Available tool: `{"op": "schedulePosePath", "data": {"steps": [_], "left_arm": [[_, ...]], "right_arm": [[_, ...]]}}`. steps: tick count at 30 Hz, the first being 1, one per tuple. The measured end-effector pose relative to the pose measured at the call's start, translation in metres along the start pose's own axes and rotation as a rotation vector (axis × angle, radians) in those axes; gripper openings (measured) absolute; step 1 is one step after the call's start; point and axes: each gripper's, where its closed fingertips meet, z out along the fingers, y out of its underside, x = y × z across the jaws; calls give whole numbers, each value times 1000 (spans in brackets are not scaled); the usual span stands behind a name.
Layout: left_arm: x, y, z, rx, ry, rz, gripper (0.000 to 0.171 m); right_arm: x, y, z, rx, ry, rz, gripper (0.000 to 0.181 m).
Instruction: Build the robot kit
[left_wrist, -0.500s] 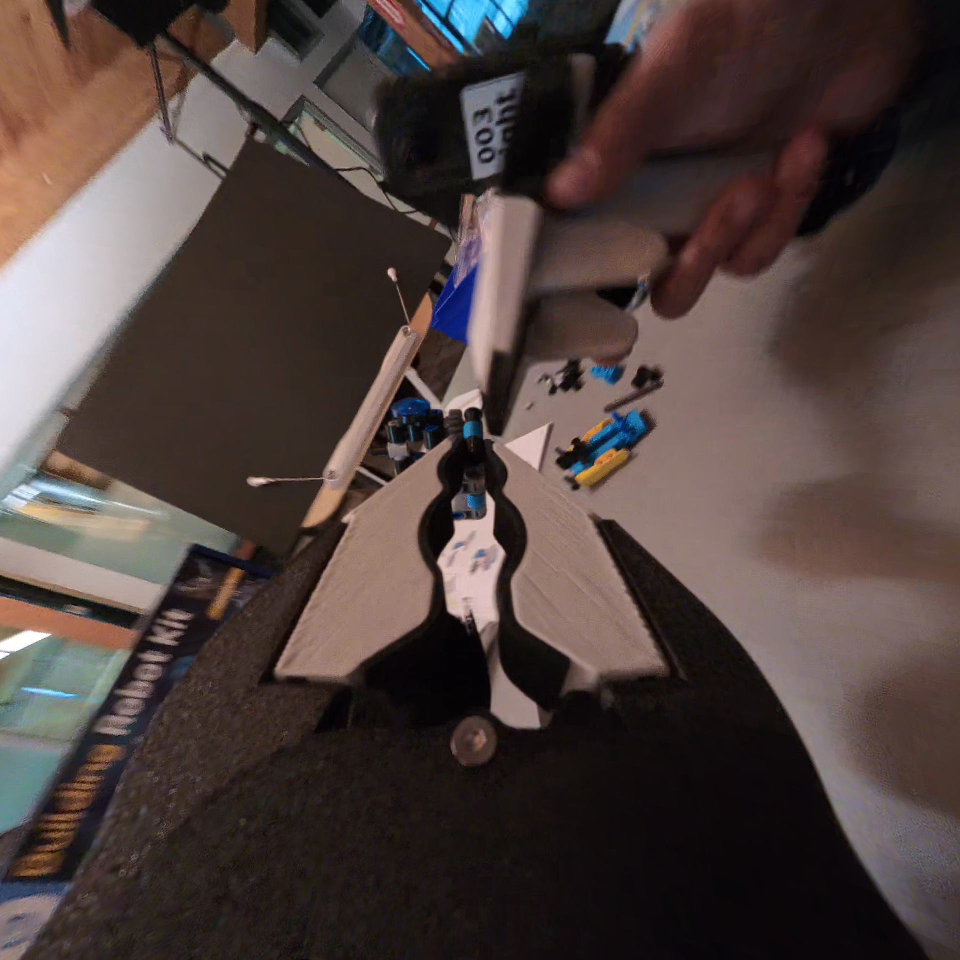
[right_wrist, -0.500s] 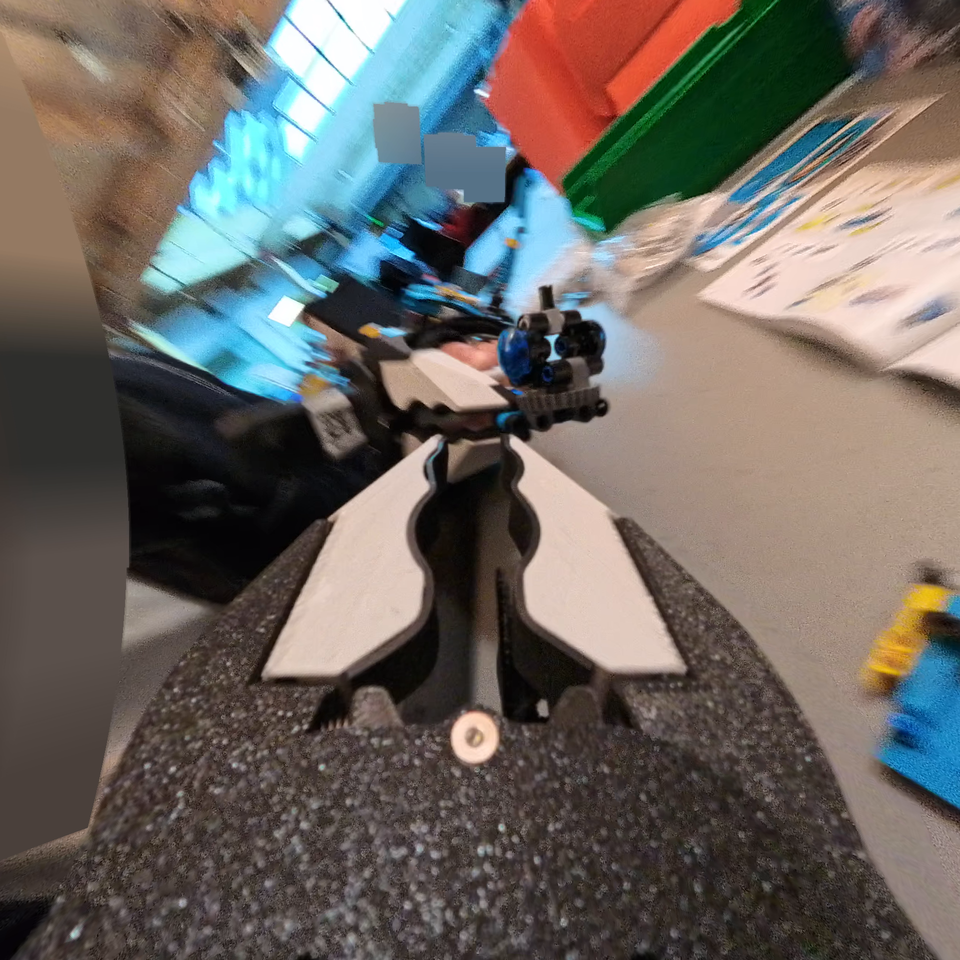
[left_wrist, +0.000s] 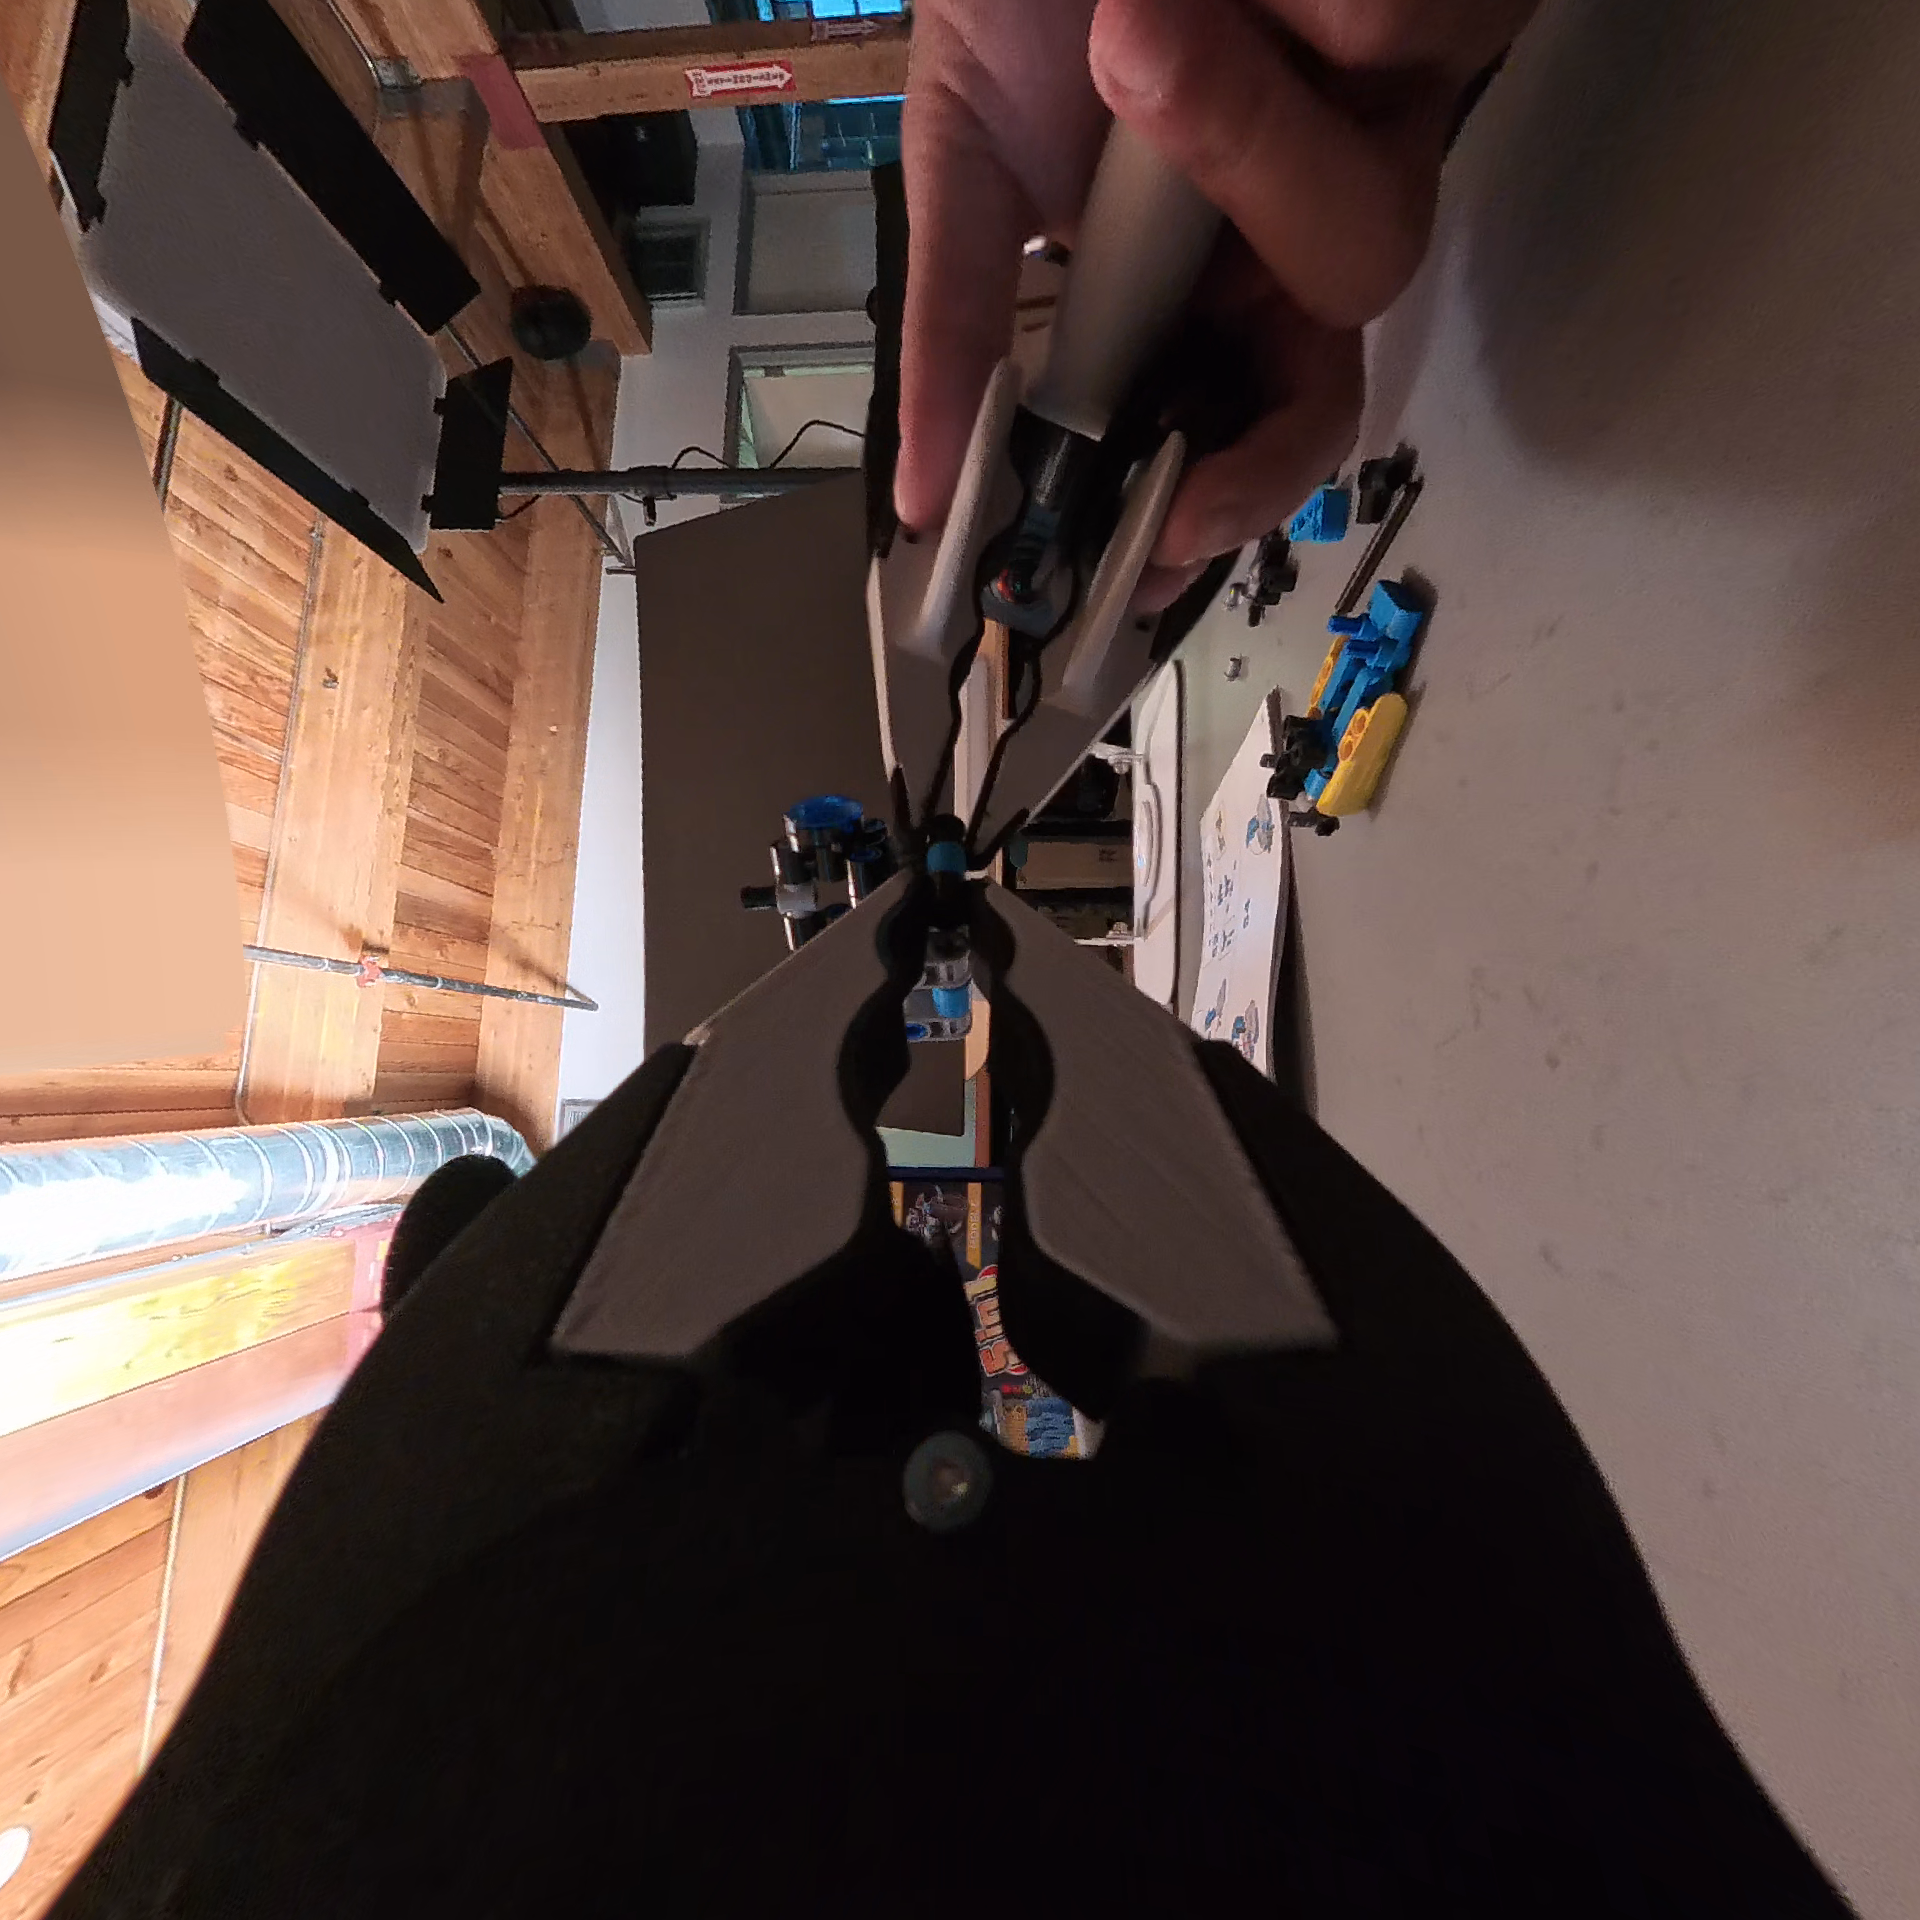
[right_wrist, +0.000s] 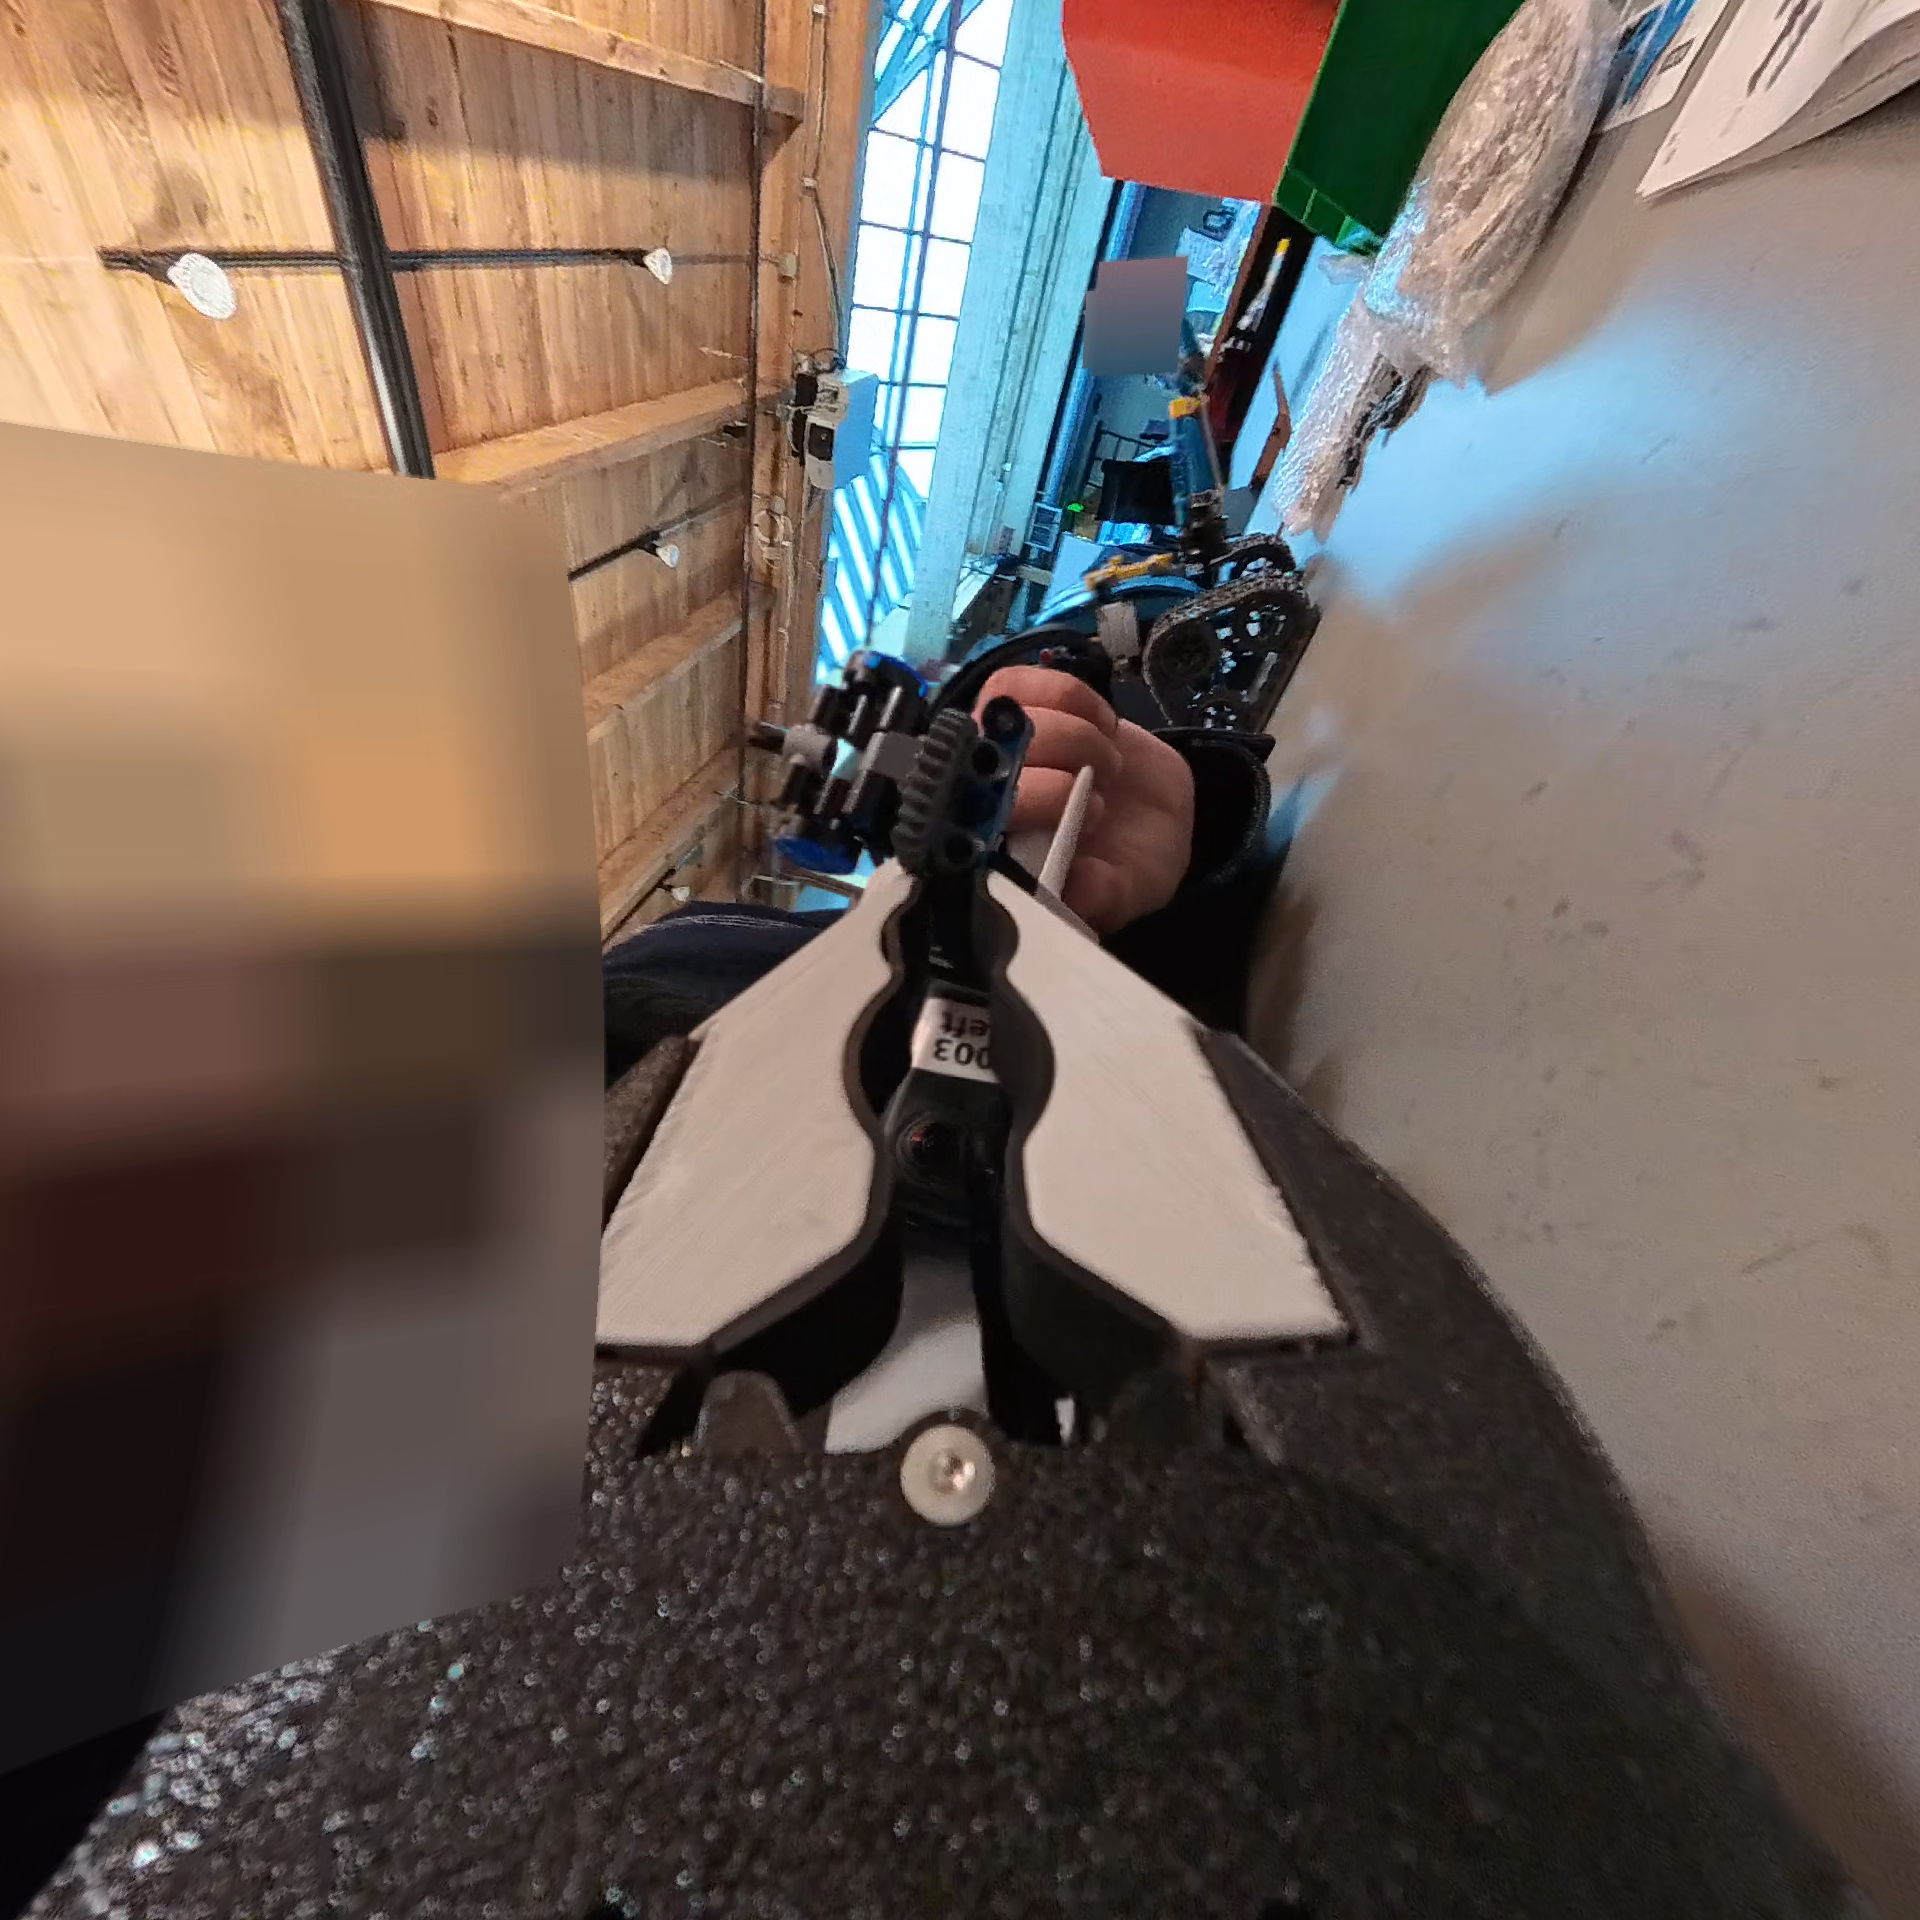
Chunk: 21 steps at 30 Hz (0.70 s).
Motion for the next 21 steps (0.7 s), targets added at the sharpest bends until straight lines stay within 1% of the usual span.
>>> {"op": "schedulePosePath", "data": {"steps": [1, 2, 4, 6, 9, 12, 14, 15, 18, 21], "left_arm": [[1, 0, 0, -7, 4, 11, 5], [2, 0, 1, -10, 8, 10, 5], [4, 1, 2, -15, 42, -54, 6], [3, 1, 4, -17, 51, -109, 5], [2, 1, 5, 6, 129, -349, 6], [1, 1, 7, 13, 176, -503, 6], [0, 1, 8, 25, 209, -617, 6], [0, 2, 8, 26, 221, -650, 6], [3, 4, 9, 26, 249, -697, 6], [3, 8, 10, 28, 252, -727, 6]], "right_arm": [[1, 0, -1, 1, 16, -24, 6], [2, 0, -1, -2, 32, -63, 6], [5, -1, -3, -11, 87, -158, 5], [3, -3, -3, -5, 106, -210, 5], [3, -4, -4, -9, 149, -296, 5], [3, -6, -5, -8, 181, -355, 3], [3, -7, -4, -2, 174, -358, 5], [3, -7, -4, 4, 170, -359, 4], [8, -8, -5, -19, 273, -496, 6], [8, -9, -4, -9, 274, -495, 4]]}}
